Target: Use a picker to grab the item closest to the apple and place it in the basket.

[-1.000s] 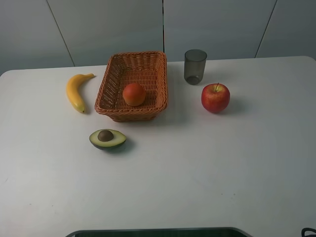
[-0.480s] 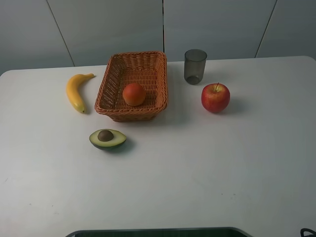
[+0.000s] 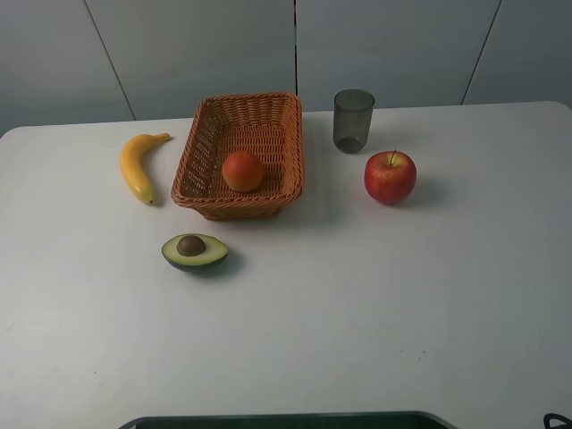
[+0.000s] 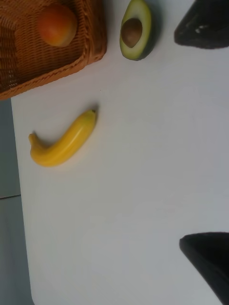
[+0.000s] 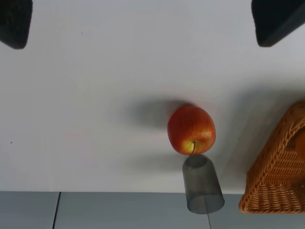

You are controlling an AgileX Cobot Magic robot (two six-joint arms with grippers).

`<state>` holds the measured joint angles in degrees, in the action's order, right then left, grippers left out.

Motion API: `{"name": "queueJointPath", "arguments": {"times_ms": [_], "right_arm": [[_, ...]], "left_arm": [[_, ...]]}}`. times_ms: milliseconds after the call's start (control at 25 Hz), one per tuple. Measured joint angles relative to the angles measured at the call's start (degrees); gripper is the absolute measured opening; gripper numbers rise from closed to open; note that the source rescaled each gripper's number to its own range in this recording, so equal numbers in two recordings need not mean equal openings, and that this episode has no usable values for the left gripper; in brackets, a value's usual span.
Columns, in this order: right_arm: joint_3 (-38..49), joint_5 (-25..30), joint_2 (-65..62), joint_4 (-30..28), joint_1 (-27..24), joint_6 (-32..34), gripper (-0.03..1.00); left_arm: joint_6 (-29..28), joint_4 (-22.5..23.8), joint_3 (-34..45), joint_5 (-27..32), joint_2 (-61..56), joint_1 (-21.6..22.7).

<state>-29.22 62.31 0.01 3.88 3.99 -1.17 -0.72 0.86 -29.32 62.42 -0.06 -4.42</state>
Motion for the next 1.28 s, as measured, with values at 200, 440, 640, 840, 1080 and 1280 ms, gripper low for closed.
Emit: {"name": "queueJointPath", "arguments": {"times_ms": [200,440,640,840,1080,1280], "right_arm": [[0.00,0.00,0.00,0.11,0.00,-0.21,1.00],[0.00,0.00,0.00,0.11,0.00,-0.64,1.00],[0.00,0.00,0.00,0.11,0.00,-0.69,1.00],[0.00,0.00,0.00,0.11,0.00,-0.59,1.00],[0.00,0.00,-0.09,0.11,0.00,-0.59,1.00],[0.00,0.00,-0.09,0.11,0.00,-0.59,1.00]], "left_arm": [[0.00,0.00,0.00,0.00,0.00,0.00],[0.00,0.00,0.00,0.00,0.00,0.00],[0.00,0.00,0.00,0.00,0.00,0.00],[0.00,0.00,0.00,0.00,0.00,0.00],[0.00,0.00,0.00,0.00,0.00,0.00],[-0.12,0.00,0.00,0.00,0.00,0.00]]}}
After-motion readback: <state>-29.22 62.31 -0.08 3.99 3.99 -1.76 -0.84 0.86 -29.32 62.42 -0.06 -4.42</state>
